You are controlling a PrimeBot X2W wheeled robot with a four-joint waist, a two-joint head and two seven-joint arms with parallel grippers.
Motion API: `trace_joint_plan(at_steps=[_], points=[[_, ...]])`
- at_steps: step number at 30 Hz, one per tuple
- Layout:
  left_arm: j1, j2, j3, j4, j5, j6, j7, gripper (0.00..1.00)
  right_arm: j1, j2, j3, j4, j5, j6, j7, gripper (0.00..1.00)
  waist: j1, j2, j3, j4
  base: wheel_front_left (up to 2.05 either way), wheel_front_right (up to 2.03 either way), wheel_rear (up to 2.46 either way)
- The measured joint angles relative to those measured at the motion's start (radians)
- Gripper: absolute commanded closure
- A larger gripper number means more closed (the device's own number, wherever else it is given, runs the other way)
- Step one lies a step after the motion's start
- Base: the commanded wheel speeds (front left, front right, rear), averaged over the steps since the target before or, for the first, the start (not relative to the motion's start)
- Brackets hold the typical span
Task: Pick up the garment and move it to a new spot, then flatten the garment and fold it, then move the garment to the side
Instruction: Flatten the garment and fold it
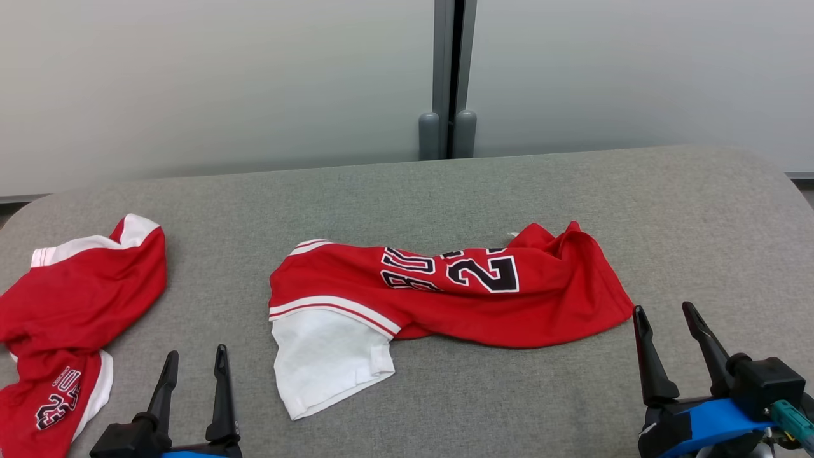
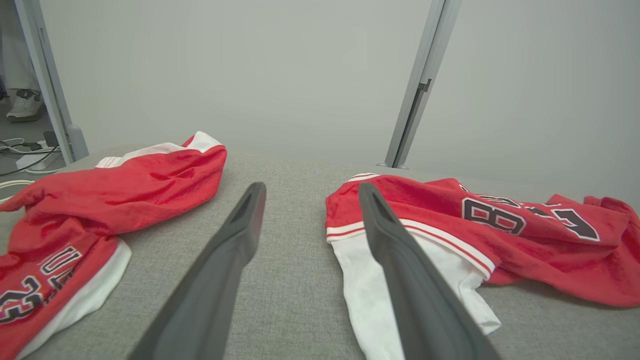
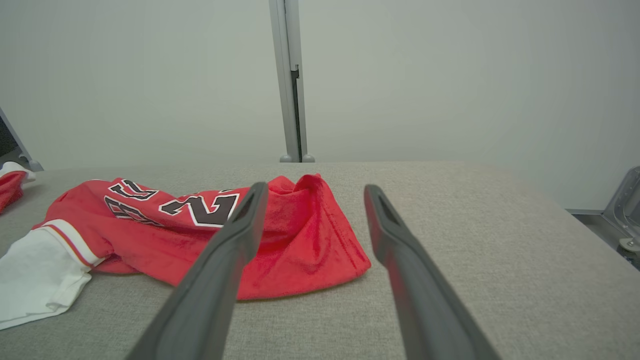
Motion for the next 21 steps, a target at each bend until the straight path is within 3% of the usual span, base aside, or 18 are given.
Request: trace_joint_plan(at_steps=[21], points=[[-0.007,0.017,-0.037,0.001,-0.008,0.004,0.044,0.0,-0.012,0.001,0.006,0.017,0.029,0.0,0.064,0.0,0.0001,0.0,0.013,-0.013,0.0,0.0,0.0]])
